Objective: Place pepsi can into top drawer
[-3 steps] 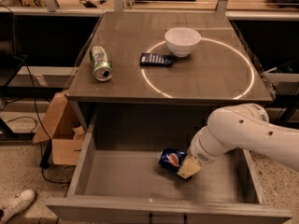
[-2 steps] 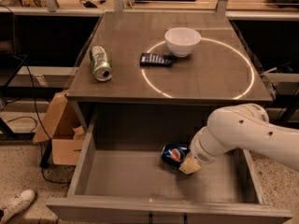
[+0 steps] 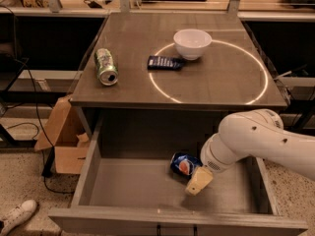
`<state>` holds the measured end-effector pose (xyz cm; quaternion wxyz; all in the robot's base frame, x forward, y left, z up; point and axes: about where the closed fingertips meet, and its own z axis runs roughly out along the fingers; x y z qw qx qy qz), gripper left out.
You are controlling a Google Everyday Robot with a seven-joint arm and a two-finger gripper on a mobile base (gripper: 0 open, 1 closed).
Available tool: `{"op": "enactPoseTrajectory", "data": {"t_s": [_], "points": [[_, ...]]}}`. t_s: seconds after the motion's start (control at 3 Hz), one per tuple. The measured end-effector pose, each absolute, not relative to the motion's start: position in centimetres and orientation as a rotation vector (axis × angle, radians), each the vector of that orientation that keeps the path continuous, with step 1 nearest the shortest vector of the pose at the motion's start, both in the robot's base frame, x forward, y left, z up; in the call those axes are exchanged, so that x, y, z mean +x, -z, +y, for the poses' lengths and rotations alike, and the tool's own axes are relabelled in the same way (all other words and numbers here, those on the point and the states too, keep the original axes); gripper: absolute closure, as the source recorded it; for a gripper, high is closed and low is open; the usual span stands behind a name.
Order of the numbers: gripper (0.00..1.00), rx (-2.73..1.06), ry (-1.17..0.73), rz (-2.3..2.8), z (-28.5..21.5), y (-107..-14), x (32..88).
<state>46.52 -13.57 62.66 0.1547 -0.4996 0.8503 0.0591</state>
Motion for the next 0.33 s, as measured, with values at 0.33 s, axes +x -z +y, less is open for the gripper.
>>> {"op": "enactPoseTrajectory", "data": {"t_s": [0.33], "points": [[0.0,-1.431,-0.169,2.436,-13.57,-62.66,46.52]]}}
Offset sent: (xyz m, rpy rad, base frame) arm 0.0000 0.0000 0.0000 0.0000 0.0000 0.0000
